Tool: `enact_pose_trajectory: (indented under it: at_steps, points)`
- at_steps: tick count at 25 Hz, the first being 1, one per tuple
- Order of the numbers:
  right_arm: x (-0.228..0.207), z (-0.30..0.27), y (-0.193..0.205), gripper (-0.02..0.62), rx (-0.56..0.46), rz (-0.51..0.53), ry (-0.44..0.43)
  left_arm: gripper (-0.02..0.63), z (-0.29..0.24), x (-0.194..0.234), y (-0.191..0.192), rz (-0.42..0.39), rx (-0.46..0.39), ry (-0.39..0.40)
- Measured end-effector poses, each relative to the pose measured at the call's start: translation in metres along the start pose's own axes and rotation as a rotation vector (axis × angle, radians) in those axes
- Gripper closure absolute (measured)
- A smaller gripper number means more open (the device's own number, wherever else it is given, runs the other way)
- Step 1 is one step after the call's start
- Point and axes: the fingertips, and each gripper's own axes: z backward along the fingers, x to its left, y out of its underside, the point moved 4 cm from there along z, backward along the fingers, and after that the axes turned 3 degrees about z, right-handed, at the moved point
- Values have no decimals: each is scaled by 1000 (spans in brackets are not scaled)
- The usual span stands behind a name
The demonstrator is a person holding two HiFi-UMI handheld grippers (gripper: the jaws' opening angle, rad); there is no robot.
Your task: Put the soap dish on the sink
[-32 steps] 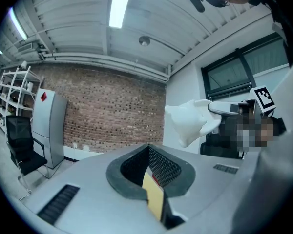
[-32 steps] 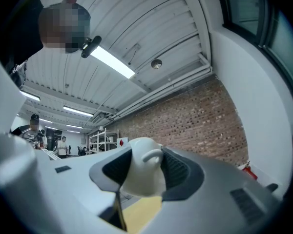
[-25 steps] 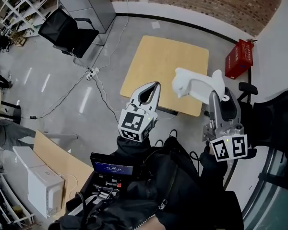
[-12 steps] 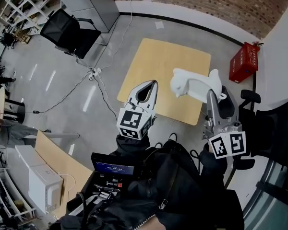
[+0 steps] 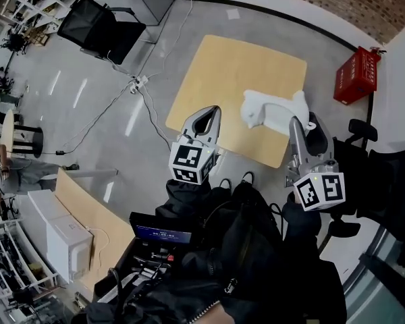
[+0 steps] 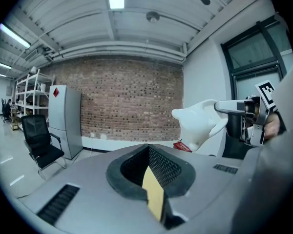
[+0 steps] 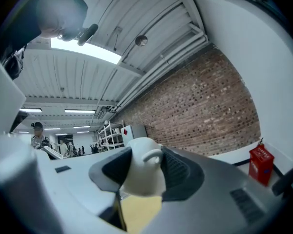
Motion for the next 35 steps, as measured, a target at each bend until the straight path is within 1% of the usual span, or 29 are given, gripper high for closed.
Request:
enact_pose_trajectory:
  at_steps: [5, 8, 13, 16, 19, 23, 26, 29, 35]
  points:
    - [-9, -27, 52, 405, 119, -50, 14, 603, -12, 24, 39, 31, 76, -31]
    - [-16, -38, 89, 405, 196, -83, 35, 603, -20, 34, 63, 41, 118, -20]
    - [-23, -52, 160, 405, 351, -141, 69, 603, -32, 52, 103, 67, 201, -14]
    - [-31, -60, 204, 406, 444, -186, 93, 603, -35, 62, 122, 110, 237, -22]
    - [-39, -66, 249, 405, 534, -235, 122, 603, -32, 65, 139, 141, 275, -23]
    - [-49, -72, 299, 405, 629, -283, 151, 601, -25, 70, 164, 151, 312, -28]
    - [-57, -77, 326, 405, 678, -305, 168, 601, -19, 70, 175, 161, 331, -34]
    - [-65, -80, 344, 405, 708, -330, 200, 603, -13, 72, 182, 167, 344, -40]
    - [-69, -81, 367, 405, 740, -346, 236, 603, -2, 74, 190, 195, 366, -54]
